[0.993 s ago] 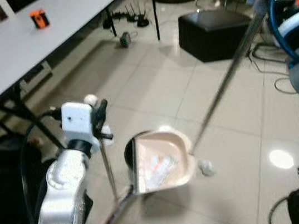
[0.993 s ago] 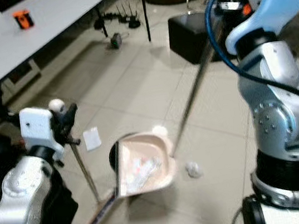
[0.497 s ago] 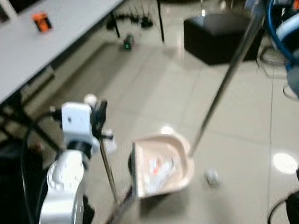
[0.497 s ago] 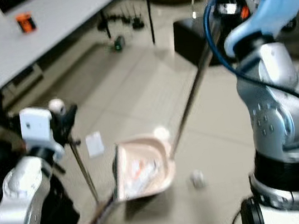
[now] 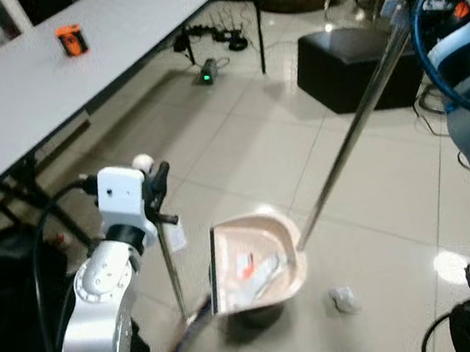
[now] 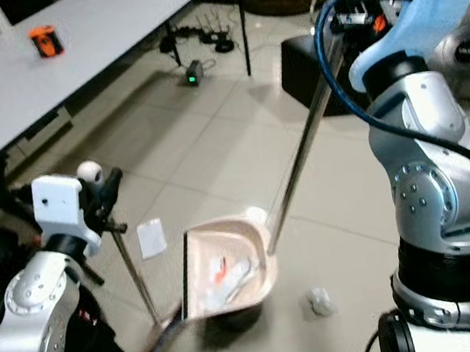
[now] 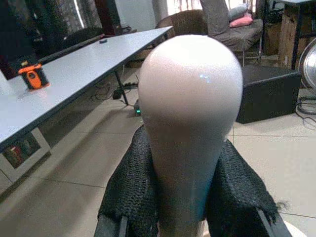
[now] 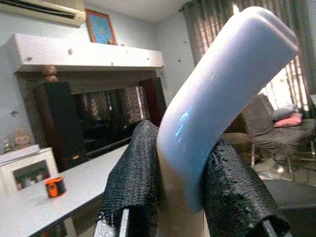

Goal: Sweep floor

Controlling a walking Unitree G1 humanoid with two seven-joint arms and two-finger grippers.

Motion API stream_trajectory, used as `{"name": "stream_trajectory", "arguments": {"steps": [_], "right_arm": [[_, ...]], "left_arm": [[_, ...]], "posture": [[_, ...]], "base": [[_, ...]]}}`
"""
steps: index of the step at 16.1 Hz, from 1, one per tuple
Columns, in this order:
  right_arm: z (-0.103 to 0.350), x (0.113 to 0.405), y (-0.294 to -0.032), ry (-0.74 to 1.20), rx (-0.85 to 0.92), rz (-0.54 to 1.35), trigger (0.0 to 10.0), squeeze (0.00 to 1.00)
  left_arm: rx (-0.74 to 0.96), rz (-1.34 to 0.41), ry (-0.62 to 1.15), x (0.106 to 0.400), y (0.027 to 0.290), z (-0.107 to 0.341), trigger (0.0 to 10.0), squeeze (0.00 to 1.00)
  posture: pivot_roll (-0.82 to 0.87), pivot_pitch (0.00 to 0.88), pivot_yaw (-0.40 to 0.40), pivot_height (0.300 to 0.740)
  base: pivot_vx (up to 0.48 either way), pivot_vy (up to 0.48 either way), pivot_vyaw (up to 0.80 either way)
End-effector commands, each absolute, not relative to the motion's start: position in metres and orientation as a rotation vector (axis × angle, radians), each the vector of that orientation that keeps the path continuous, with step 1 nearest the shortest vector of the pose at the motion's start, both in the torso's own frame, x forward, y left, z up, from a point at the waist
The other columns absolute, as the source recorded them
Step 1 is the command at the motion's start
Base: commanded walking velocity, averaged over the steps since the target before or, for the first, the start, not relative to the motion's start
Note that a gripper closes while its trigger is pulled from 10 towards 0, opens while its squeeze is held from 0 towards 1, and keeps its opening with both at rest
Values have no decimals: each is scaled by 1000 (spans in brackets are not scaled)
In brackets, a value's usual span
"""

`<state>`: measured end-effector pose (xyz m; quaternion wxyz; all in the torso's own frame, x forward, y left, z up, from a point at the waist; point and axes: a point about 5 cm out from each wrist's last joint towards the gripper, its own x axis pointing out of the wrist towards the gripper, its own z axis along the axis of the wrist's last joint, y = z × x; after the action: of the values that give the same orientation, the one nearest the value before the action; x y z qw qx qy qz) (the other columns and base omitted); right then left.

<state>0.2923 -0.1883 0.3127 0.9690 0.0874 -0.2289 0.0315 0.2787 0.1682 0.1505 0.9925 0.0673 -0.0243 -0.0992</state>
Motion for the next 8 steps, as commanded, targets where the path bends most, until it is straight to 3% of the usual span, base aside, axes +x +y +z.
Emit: {"name": "stream_trajectory", "arguments": {"steps": [1,8], "right_arm": [[321,288,-195,-519,177,33,10000,0],[318,294,-189,-576,117,60,10000,0]], "left_arm": [[139,-215,-72,279,166,156,10000,0],[225,-149,0,275,182,143,10000,0]], "posture": [[-52,56,62,740],[-35,58,58,740]], "base": [[0,0,0],[0,0,0]]}}
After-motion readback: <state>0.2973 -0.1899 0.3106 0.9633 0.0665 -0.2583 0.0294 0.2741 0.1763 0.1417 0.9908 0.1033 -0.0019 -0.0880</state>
